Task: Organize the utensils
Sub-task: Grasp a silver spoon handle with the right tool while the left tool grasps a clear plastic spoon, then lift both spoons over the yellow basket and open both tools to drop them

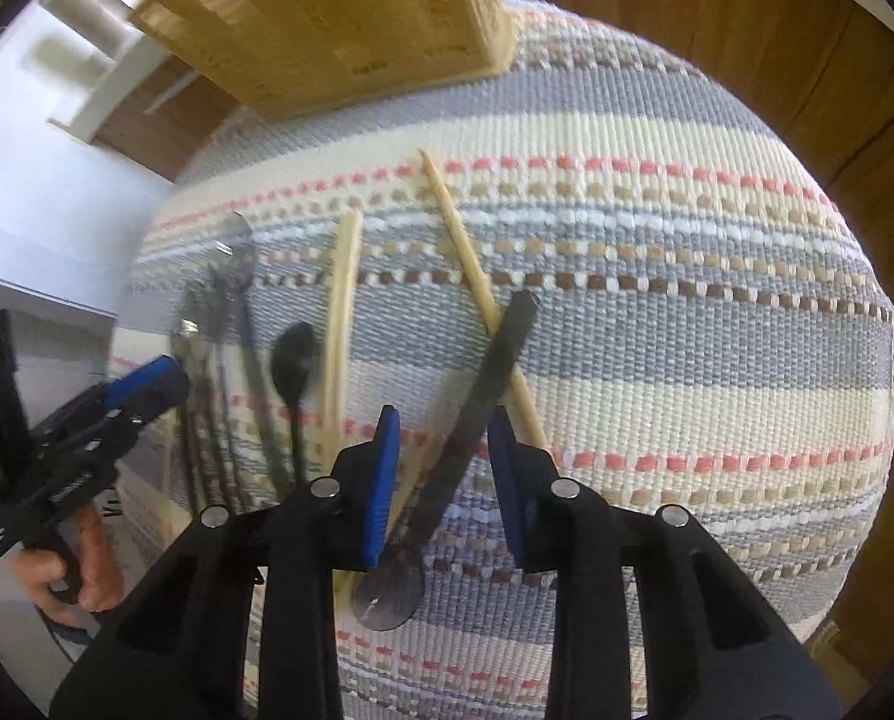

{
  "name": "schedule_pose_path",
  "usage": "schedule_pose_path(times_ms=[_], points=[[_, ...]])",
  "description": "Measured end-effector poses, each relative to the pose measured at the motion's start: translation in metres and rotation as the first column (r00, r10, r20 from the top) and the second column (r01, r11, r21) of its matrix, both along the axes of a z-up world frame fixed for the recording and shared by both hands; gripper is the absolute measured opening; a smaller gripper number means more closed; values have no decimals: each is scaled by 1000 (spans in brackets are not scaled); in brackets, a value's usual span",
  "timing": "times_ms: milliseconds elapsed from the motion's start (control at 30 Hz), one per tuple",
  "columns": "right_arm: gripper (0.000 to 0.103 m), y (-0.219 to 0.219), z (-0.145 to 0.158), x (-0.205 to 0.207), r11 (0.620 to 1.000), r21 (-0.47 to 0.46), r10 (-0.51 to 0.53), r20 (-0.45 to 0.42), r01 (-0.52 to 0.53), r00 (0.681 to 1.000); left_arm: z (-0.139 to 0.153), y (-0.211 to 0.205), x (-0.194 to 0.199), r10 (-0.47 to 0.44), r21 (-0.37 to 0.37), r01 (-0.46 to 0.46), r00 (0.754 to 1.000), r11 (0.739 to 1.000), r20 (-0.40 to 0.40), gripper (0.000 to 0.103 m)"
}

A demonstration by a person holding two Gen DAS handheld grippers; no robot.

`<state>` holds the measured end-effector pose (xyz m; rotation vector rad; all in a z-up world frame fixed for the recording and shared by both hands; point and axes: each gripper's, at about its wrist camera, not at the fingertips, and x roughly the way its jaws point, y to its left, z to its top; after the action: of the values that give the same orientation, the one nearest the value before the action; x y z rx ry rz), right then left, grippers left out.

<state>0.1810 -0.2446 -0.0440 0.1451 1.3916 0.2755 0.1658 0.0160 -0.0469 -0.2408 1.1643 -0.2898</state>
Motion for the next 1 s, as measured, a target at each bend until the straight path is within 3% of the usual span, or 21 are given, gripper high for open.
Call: schedule_pose_path(times_ms=[267, 367, 567, 600, 633, 733, 900, 1000], points=[[26, 17, -23, 13, 999, -38, -2, -33, 1, 999, -2, -12, 11, 2, 33, -2, 1000, 999, 0, 45], [16, 23, -24, 20, 996, -84, 11, -23, -12, 1000, 0, -19, 16, -11, 59, 11, 1000, 998, 3, 45], [10, 43, -29, 25, 994, -99, 36, -5, -37, 999, 0, -48, 19, -32, 159, 27, 999, 987, 25, 45], [9, 43, -30, 21, 995, -95, 42, -1, -42, 999, 0, -51, 19, -32, 180, 26, 999, 983, 31, 44], [9, 44, -27, 15, 995, -92, 47, 1, -46, 999, -1, -57, 18, -32, 207, 24, 999, 978, 38, 33], [9, 49, -29, 10, 995, -80, 67, 24, -65, 997, -4, -67, 15, -39, 240, 25, 998, 971, 52, 33], [9, 48, -19, -5, 995, -50, 94, 101, -89, 990, 3, -65, 3, -37, 191, 15, 993, 982, 114, 32], [9, 50, -6, -12, 994, -11, 107, 160, -107, 981, 24, -62, -4, -36, 137, 11, 983, 990, 181, 32]])
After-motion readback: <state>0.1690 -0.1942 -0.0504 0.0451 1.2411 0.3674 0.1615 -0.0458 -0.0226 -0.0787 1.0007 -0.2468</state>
